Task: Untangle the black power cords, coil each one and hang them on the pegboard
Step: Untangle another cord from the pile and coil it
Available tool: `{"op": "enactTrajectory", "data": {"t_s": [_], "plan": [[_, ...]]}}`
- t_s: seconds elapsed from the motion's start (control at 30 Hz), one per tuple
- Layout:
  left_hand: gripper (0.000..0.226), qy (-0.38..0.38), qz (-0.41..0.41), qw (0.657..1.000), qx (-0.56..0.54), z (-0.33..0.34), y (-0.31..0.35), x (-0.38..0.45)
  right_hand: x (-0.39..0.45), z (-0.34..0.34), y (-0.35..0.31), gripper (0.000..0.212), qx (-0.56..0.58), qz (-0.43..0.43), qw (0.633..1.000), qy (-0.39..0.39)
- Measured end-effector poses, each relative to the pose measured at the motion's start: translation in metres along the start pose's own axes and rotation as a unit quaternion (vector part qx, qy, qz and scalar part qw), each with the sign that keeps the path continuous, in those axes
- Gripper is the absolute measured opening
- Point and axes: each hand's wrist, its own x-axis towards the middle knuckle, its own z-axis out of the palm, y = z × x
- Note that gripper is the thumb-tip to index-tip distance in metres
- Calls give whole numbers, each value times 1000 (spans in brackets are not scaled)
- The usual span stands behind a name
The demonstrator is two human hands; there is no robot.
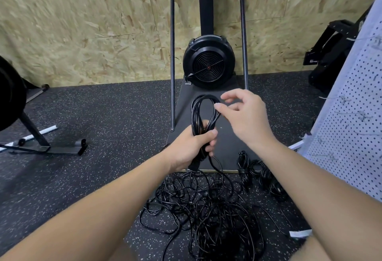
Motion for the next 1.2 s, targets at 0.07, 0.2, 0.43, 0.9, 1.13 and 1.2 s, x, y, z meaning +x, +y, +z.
{"op": "enactTrajectory", "data": {"t_s": [0.07,0.2,0.43,0.9,1.13,1.2], "plan": [[3,10,-4,1000,-28,-1,1,1,1,-2,4,18,39,59,997,-23],[20,88,1,991,-104,-11,5,6,-2,2,23,17,-4,165,964,-208],[23,179,26,972,-151,-28,14,10,-29,24,36,48,-104,148,869,-460],[26,304,19,952,-20,-58,14,13,-22,23,15,13,-195,-33,907,-373],[55,168,-97,981,-12,-43,11,4,-25,18,-9,21,-128,-83,948,-279],[65,123,-121,985,-15,-34,14,0,-24,18,-7,29,-137,-60,966,-209]]}}
